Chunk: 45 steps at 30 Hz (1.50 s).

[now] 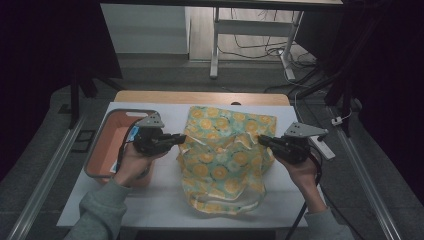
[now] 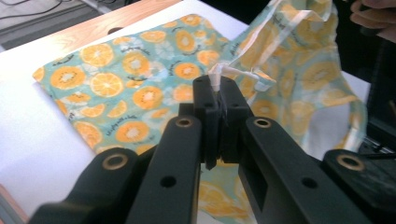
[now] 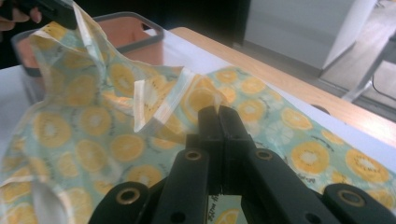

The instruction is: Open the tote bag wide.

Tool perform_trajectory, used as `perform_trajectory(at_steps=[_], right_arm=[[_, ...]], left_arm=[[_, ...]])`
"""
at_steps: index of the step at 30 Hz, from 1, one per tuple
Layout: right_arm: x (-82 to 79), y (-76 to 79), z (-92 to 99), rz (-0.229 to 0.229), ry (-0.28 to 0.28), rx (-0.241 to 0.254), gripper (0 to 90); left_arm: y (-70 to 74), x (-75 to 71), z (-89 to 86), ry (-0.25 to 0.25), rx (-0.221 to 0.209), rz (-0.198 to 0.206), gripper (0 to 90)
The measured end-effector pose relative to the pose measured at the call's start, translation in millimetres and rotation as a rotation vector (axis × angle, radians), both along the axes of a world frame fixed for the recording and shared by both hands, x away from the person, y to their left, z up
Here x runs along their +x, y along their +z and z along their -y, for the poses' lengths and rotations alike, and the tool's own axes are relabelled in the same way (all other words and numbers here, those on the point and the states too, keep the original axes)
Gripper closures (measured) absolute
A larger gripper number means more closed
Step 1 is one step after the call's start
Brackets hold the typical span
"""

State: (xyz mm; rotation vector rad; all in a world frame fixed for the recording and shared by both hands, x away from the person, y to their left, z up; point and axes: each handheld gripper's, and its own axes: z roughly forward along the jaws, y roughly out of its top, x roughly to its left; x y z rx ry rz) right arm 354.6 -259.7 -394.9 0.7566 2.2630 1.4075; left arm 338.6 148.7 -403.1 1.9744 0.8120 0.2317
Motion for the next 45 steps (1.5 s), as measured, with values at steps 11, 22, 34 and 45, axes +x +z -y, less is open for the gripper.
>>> perform_trajectory(at_steps=[11, 22, 34, 45], right_arm=[[35.4, -49.2, 6.7, -0.137, -0.083, -0.072, 88.8], [44.6, -72.8, 12.9, -0.193, -0.129, -0.123, 88.7], [54.8, -99.5, 8.6, -0.254, -0.156, -0.168, 88.6], [58.7, -110.4, 9.9, -0.283, -0.177, -0.179, 88.3]], left_arm=[[-27.4, 35.3, 23.8, 0.051, 0.08, -0.082, 86.6], [-46.8, 53.8, 39.3, 0.073, 0.138, -0.119, 85.7], [-56.8, 61.3, 51.8, 0.076, 0.187, -0.123, 85.0], [-67.4, 69.1, 57.9, 0.069, 0.197, -0.161, 82.0]])
